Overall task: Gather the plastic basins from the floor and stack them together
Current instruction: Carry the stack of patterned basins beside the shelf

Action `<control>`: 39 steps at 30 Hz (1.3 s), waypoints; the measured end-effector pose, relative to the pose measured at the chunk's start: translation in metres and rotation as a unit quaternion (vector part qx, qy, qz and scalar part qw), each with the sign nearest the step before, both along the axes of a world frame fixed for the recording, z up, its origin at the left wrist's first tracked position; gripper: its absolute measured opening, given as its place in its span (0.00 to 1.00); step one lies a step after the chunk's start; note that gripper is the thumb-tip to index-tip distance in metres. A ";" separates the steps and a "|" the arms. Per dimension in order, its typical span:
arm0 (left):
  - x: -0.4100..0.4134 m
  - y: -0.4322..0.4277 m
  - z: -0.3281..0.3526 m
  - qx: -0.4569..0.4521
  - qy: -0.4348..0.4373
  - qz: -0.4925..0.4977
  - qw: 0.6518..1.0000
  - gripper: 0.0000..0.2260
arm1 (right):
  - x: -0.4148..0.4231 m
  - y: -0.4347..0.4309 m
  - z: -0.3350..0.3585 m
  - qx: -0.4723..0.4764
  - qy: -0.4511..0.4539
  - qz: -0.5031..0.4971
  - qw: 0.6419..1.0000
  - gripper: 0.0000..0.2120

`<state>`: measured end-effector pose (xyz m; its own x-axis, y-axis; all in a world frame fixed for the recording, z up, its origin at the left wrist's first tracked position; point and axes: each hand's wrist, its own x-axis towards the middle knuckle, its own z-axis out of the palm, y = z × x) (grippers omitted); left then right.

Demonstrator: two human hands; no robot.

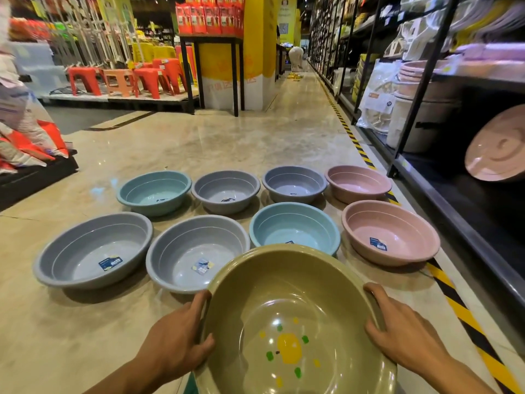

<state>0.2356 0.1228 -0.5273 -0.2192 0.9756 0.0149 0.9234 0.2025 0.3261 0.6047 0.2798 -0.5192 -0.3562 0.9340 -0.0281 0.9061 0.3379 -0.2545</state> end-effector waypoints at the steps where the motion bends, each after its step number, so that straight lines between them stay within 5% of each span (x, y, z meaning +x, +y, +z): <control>1: -0.001 0.000 -0.003 0.001 0.001 0.002 1.000 0.36 | 0.001 0.001 -0.002 0.001 0.002 0.000 1.000 0.28; 9: 0.000 -0.010 -0.027 -0.067 -0.016 -0.004 0.998 0.42 | 0.005 -0.015 -0.033 -0.031 -0.015 0.006 0.999 0.31; 39: 0.001 0.001 -0.040 -0.077 0.016 0.003 0.997 0.42 | 0.002 -0.007 -0.056 -0.003 -0.015 0.010 1.000 0.29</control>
